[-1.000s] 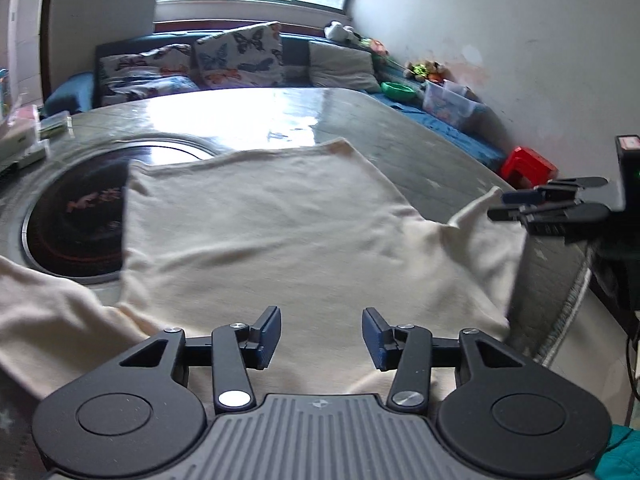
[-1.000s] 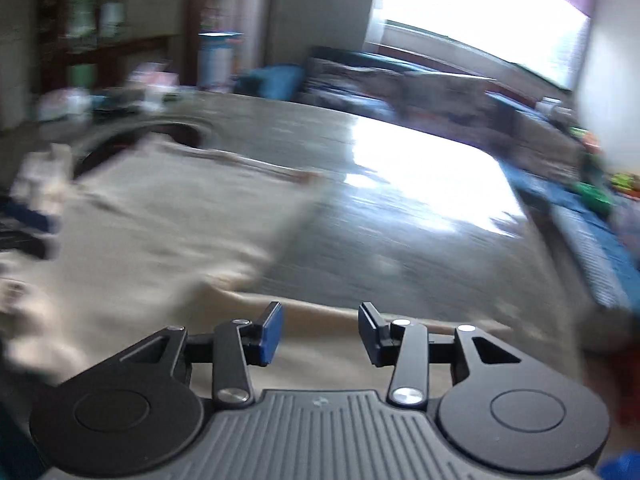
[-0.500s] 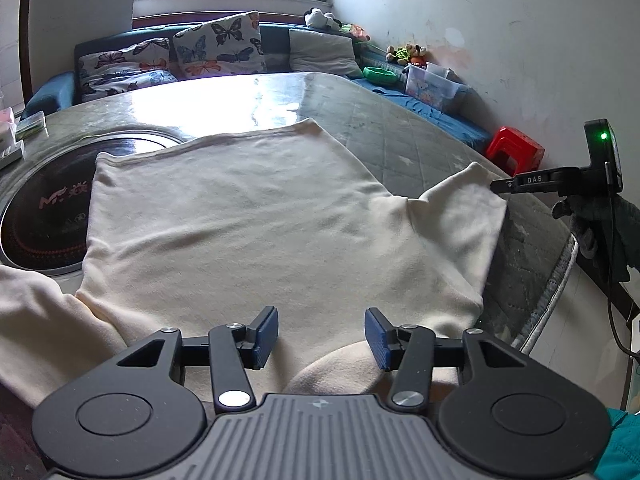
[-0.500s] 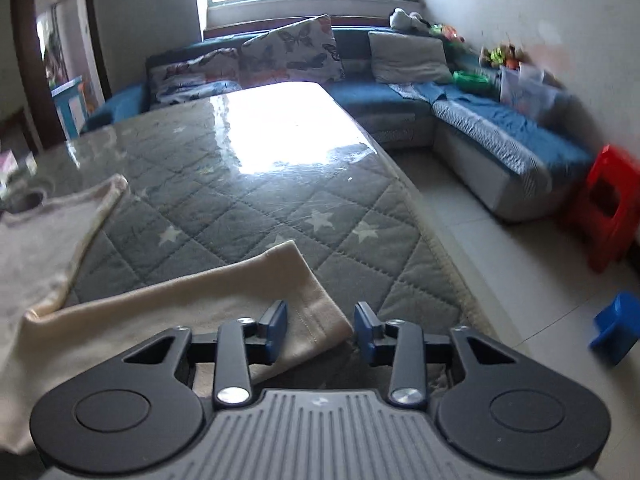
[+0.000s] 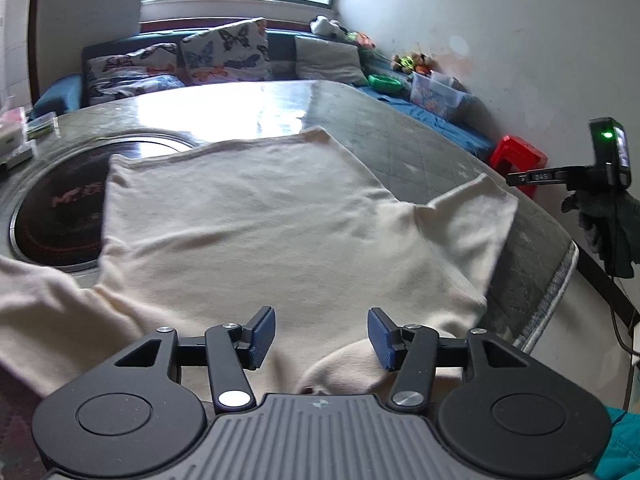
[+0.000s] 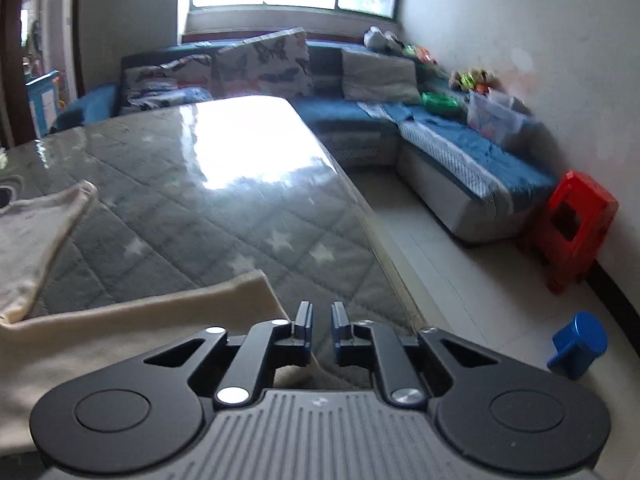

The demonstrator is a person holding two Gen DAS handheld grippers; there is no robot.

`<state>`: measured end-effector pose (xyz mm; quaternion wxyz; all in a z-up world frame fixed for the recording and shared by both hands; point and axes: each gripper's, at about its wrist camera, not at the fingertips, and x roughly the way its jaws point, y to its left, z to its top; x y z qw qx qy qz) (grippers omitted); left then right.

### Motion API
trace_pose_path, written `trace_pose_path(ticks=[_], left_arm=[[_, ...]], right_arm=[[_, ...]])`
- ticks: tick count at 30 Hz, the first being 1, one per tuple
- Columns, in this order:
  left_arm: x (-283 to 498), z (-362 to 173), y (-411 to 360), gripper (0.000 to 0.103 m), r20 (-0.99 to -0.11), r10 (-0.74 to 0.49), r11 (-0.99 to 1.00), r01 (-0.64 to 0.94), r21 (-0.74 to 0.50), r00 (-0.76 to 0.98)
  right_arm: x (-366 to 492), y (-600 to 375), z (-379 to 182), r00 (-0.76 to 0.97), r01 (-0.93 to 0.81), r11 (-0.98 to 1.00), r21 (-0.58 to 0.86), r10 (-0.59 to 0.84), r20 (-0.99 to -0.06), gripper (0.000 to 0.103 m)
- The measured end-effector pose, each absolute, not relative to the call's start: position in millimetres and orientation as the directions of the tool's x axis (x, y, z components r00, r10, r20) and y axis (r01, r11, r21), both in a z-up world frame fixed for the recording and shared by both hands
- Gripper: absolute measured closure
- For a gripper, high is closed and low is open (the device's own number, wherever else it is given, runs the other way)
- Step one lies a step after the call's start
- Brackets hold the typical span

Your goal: Fold clothes

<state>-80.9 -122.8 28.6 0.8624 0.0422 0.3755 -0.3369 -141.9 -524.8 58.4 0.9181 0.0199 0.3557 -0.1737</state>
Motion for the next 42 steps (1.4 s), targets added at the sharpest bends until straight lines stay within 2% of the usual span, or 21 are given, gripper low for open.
trace_pose_path(ticks=[3, 7, 15, 20, 25, 27, 30, 34, 37, 42], left_arm=[[-80, 31, -108, 0.048, -0.672, -0.523, 0.801, 0.573, -0.176, 0.525], [-77, 34, -80, 0.048, -0.664, -0.473, 0.852, 0.494, -0.175, 0.579], [-54, 41, -15, 0.049, -0.636, -0.287, 0.955, 0.269, -0.128, 0.716], [-29, 39, 23, 0.050, -0.629, -0.135, 0.990, 0.086, -0.107, 0.766], [-3, 38, 60, 0.051, -0.619, 0.024, 0.991, -0.100, -0.090, 0.785], [4, 35, 68, 0.052, -0.621, 0.052, 0.987, -0.135, -0.088, 0.782], [11, 29, 72, 0.058, -0.633, 0.057, 0.985, -0.148, -0.092, 0.772], [20, 20, 77, 0.086, -0.648, 0.065, 0.981, -0.166, -0.096, 0.759], [26, 15, 81, 0.099, -0.659, 0.069, 0.979, -0.178, -0.101, 0.749], [6, 20, 90, 0.101, -0.637, 0.108, 0.968, -0.228, -0.108, 0.763]], right_arm=[[-140, -501, 75, 0.742, 0.227, 0.972, -0.064, -0.215, -0.635, 0.087], [-129, -459, 90, 0.781, 0.048, 0.999, -0.024, -0.052, -0.623, 0.073], [-99, -346, 96, 0.726, -0.356, 0.935, 0.005, 0.279, -0.629, 0.071], [-90, -298, 80, 0.654, -0.482, 0.876, -0.022, 0.343, -0.674, 0.071], [-88, -284, 63, 0.610, -0.520, 0.854, -0.019, 0.355, -0.709, 0.071], [-88, -284, 60, 0.601, -0.522, 0.853, -0.014, 0.356, -0.716, 0.071], [-88, -285, 57, 0.593, -0.518, 0.855, -0.014, 0.348, -0.726, 0.071], [-86, -286, 53, 0.583, -0.514, 0.857, -0.018, 0.334, -0.740, 0.071], [-86, -287, 51, 0.587, -0.508, 0.861, -0.025, 0.324, -0.742, 0.064], [-85, -287, 51, 0.586, -0.508, 0.861, -0.030, 0.320, -0.744, 0.062]])
